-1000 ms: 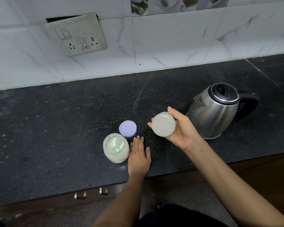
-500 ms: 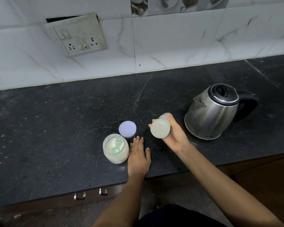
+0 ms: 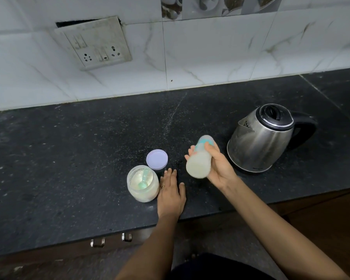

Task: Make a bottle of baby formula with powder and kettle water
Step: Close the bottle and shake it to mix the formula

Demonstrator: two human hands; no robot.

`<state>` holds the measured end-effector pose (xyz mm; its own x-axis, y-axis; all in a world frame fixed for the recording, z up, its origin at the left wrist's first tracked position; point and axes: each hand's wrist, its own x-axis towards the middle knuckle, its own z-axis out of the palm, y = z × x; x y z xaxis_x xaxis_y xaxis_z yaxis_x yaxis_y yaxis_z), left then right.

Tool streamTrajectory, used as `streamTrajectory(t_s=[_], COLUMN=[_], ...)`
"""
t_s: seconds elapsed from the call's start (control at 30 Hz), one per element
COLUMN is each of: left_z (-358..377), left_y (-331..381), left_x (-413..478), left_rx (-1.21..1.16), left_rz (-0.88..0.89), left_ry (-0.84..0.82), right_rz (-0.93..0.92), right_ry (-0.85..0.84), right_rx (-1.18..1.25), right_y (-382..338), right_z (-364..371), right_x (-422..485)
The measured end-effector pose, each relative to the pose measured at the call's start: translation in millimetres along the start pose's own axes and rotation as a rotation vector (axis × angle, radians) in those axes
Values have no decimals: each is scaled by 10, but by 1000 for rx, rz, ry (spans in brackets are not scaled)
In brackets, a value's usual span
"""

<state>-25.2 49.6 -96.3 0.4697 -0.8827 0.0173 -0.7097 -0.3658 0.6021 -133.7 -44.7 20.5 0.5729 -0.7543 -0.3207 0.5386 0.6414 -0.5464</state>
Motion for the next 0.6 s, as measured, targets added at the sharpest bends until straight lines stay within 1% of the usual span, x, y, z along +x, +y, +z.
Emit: streamTrajectory(t_s=[0.03, 0.07, 0.13, 0.17, 0.2, 0.27, 0.3, 0.4, 0.43, 0.53, 0.57, 0.6], left_z=[4, 10, 30, 37, 37, 27, 22, 27, 31, 36, 33, 35], left_y=[-2, -9, -36, -45, -45, -29, -27, -37, -37, -32, -31, -34], left_x=[-1, -5, -2, -1, 1, -6, -10, -11, -7, -5, -9, -9], left_rx=[-1, 0, 13, 19, 19, 4, -1, 7, 5, 6, 8, 9], left_rz=[-2, 1, 13, 18, 19, 8, 8, 21, 16, 14, 22, 28], left_ry=[-2, -6, -11, -12, -11, -6, -3, 8, 8, 15, 16, 20], right_rz=[-12, 9, 98, 108, 73, -40, -56, 47, 42, -60, -51, -10], right_ry=[41, 33, -57, -82, -77, 9, 26, -67, -72, 53, 55, 18], right_rx=[42, 52, -38, -86, -85, -26, -12, -116, -134, -26, -21, -58], right_y=[-6, -2, 3, -10, -30, -72, -92, -114, -128, -178, -179, -168], right_z=[12, -9, -74, -81, -80, -62, -41, -54, -40, -27, -36, -43], right_x=[-3, -14, -59, -86, -69, -4, -10, -62, -68, 21, 19, 0])
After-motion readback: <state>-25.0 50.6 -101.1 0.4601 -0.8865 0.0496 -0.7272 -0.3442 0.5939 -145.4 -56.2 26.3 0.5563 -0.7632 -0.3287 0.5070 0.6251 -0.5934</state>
